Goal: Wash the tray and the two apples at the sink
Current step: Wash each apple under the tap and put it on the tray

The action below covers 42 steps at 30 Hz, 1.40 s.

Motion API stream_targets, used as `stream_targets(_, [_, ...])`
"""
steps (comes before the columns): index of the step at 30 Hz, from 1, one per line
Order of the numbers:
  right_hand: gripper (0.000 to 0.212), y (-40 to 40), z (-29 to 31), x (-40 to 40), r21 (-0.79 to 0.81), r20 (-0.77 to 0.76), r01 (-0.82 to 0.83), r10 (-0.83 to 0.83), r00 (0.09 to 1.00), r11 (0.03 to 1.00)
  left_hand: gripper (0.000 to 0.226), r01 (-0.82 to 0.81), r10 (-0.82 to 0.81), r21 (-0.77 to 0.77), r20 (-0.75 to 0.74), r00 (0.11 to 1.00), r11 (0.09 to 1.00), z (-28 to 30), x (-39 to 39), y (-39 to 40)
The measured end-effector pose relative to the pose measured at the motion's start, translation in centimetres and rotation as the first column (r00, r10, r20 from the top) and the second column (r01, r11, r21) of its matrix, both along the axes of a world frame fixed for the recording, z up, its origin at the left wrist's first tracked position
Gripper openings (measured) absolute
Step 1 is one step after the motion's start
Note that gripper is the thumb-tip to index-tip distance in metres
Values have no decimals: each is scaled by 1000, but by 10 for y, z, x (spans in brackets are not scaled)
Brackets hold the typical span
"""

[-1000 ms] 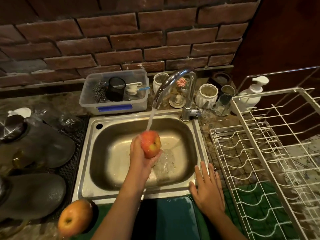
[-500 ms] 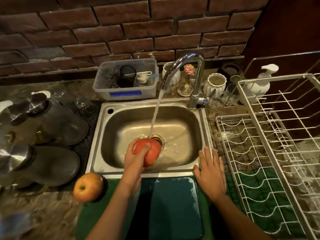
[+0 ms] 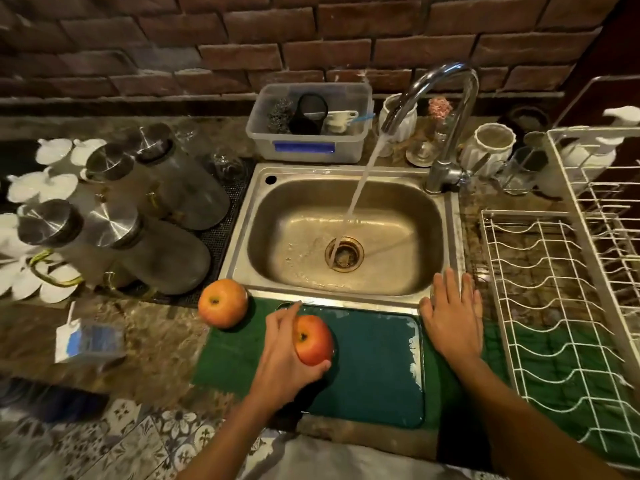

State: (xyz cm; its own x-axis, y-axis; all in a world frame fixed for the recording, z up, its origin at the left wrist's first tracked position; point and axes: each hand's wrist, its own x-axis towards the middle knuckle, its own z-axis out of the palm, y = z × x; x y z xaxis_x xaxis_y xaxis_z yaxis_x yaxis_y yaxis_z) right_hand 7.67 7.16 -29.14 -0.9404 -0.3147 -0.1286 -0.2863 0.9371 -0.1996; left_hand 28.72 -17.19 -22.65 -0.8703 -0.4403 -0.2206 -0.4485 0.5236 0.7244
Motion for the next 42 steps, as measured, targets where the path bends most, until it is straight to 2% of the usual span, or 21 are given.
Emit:
stream_targets(6, [66, 1, -8, -1, -13, -15, 1, -1, 1000, 1000, 113, 53, -52, -83, 8, 999, 995, -8, 14, 2])
stream_targets(15, [65, 1, -15, -4, -6, -12, 10, -10, 1000, 1000, 116, 69, -68, -63, 19, 997, 996, -3, 14, -3])
stream_targets(18, [64, 3, -17, -5, 4, -10, 3, -3, 1000, 1000, 88, -131, 124, -113, -70, 990, 985, 6, 10, -24])
stream_targets(20, [62, 4, -18, -5, 13, -5, 1, -1, 1000, 1000, 74, -309, 281, -278, -135, 950, 909, 10, 3, -47])
stream_targets(22, [61, 4, -18, -6, 22, -2, 5, -5, 1000, 1000, 77, -427, 405, -435, -148, 902, 793, 12, -5, -72])
stream_targets(24, [61, 4, -18, -6, 33, -4, 6, -6, 1000, 999, 90, -470, 495, -466, -75, 866, 750, 11, -13, -90])
stream_targets(28, [62, 5, -20, -7, 48, -17, 3, -2, 1000, 999, 104, -452, 512, -373, 77, 855, 810, 5, -20, -110])
stream_targets(31, [65, 4, -21, -7, 47, -22, 7, -6, 1000, 999, 99, -450, 505, -333, 98, 858, 829, 2, -19, -117])
stream_targets(36, [65, 4, -22, -8, 44, -28, 13, -12, 1000, 999, 82, -397, 492, -399, 172, 853, 827, 6, -22, -120])
stream_targets(38, [64, 5, -22, -8, 46, -25, 15, -14, 1000, 999, 80, -365, 475, -435, 175, 862, 823, 10, -28, -121])
stream_targets(42, [66, 4, -21, -9, 58, -8, 24, -24, 1000, 998, 80, -318, 391, -409, 108, 914, 855, 24, -70, -118])
